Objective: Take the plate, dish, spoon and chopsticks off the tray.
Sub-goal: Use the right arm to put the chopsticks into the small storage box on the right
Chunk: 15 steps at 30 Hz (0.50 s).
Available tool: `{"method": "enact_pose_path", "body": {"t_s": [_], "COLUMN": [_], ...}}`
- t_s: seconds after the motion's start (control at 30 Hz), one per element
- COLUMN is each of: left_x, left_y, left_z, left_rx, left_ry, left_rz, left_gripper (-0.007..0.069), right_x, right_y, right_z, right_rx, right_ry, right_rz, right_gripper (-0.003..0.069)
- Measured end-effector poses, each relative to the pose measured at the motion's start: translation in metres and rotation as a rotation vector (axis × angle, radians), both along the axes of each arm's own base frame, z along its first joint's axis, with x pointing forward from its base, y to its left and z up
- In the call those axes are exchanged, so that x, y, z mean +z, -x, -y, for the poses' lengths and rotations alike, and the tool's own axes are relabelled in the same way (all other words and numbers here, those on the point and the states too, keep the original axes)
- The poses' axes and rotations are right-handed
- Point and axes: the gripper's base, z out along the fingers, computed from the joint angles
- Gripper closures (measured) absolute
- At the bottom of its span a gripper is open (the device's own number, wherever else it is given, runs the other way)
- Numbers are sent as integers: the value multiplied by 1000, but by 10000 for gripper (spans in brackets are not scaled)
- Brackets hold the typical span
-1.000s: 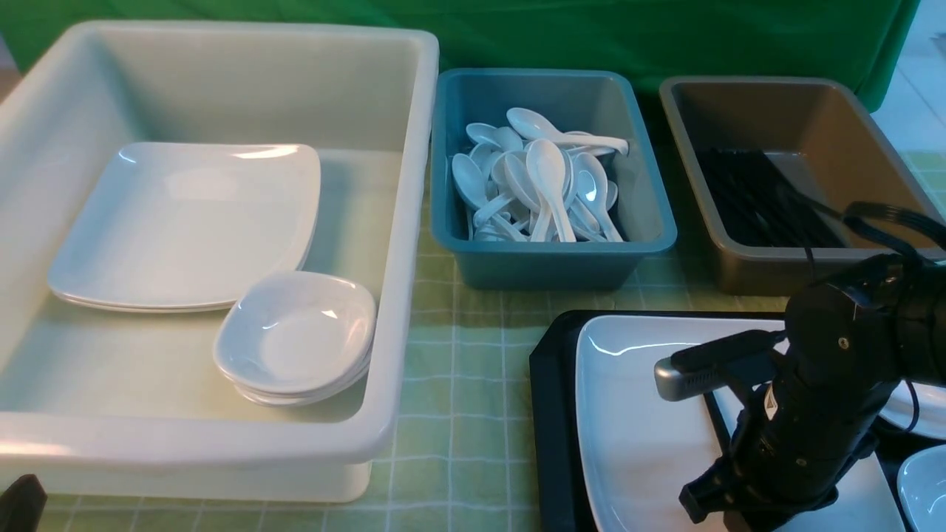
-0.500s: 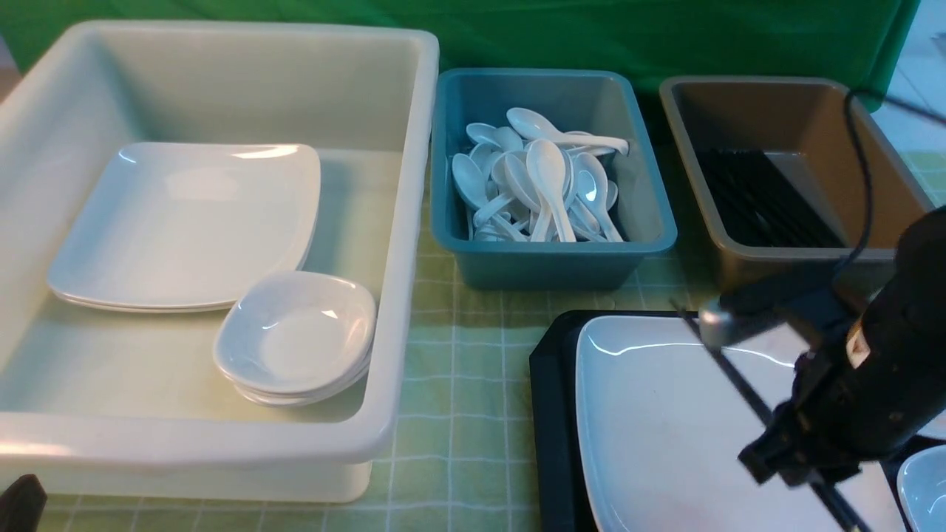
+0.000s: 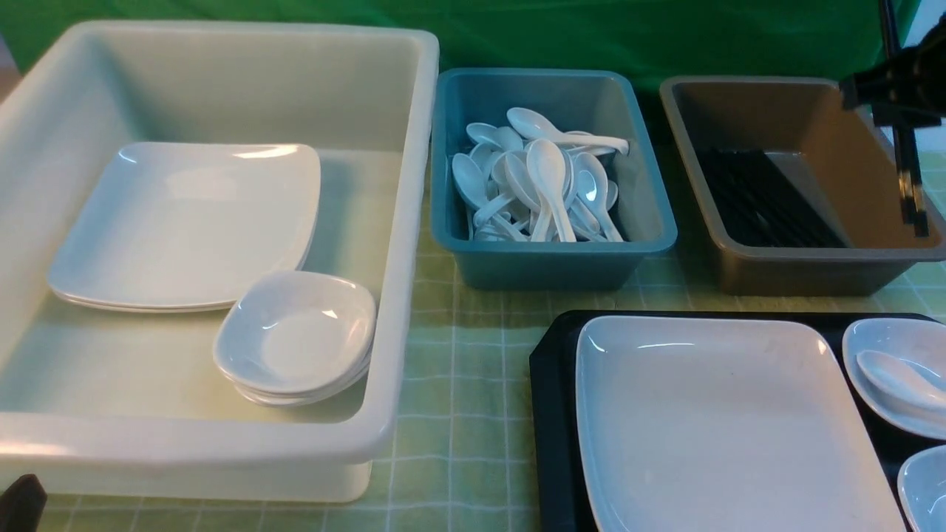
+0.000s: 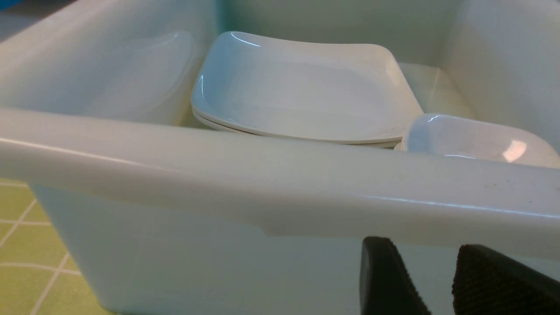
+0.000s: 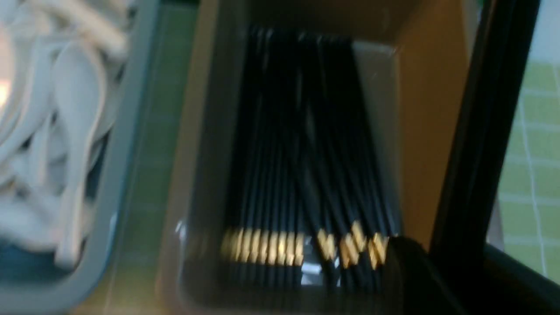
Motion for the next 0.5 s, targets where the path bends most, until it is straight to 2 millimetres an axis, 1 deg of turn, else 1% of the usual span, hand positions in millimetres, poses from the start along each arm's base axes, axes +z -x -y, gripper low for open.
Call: {"method": "enact_pose_path", "body": {"t_s": [0.03,0.07,0.1,0.13,0.23,0.27,0.3,0.33,0.37,0.4,0.43,0.5], "left_x": [0,0,0,0,0,0,0,0,0,0,0,0], "left_y": [0,0,0,0,0,0,0,0,0,0,0,0], "left_z": [0,0,0,0,0,0,0,0,0,0,0,0], "left_rx": [0,0,0,0,0,0,0,0,0,0,0,0], "left_ry": [0,0,0,0,0,0,0,0,0,0,0,0], "left_rz": [0,0,0,0,0,0,0,0,0,0,0,0], "left_gripper": [400,400,400,400,400,400,400,400,400,400,400,400], "right_x": [-5,-3,-11,-17,-42,-50,-51,-65,-71,-73,-82,-91], "right_y": [-13,-13,-25,-41,-69,-76,-77,-85,-88,-88,-91,-93], "right_z": [1,2,2,1,-2,-3,-4,-5,-5,-5,-5,-5], "right_rx": [-4,-4,-4,0,12,16,16,21,22,22,20,2], "right_ry": [-1,-2,-3,-6,-11,-12,-13,-14,-13,-13,-15,-33], "right_rz": [13,24,28,62,93,100,102,102,96,94,78,54], "right_gripper": [557,557,557,557,555,554,553,547,542,540,529,476]}}
